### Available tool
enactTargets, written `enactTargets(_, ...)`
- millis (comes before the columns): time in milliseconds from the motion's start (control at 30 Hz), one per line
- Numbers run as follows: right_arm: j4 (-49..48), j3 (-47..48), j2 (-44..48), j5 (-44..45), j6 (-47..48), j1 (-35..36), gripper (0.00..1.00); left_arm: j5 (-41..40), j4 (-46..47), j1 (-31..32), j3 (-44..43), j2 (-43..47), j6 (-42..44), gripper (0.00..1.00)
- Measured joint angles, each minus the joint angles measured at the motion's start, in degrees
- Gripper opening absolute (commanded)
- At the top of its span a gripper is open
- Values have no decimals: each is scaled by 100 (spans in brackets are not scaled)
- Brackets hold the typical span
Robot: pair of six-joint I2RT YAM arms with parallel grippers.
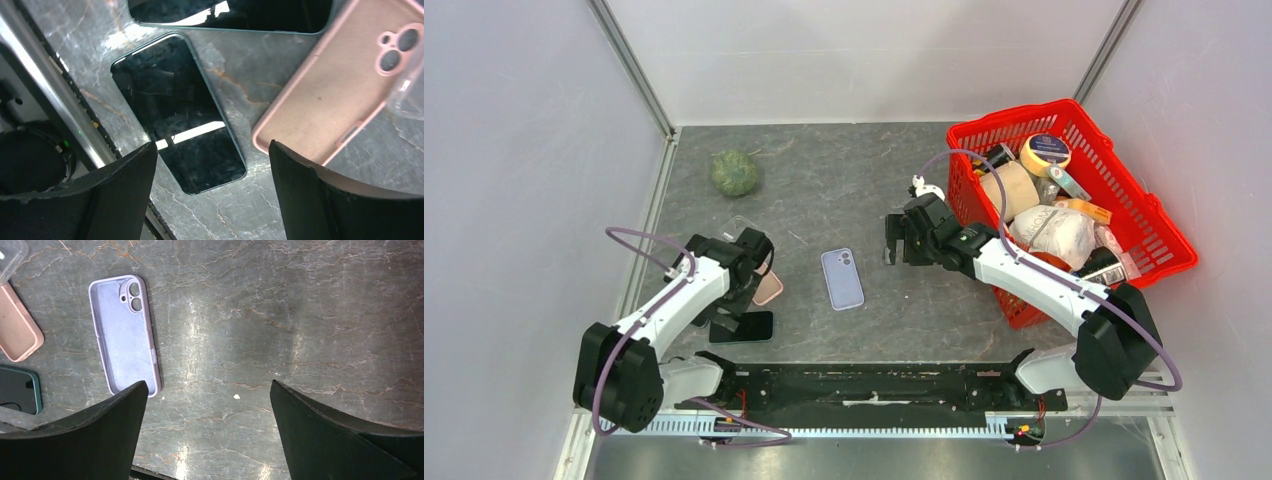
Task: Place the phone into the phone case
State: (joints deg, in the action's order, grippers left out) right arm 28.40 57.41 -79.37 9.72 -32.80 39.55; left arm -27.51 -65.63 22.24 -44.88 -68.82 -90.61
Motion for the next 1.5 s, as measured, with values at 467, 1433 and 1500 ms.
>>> enactTargets(467,-157,-4,2,-221,0,0,99,566,155,-81,944,293,-1241,95)
enactTargets(1433,-184,-4,0,-363,7,0,99,660,798,-649,990,-352,-1462,64)
enactTargets(1500,-184,-4,-11,-380,9,0,99,656,815,-656,957,-396,-1408,55)
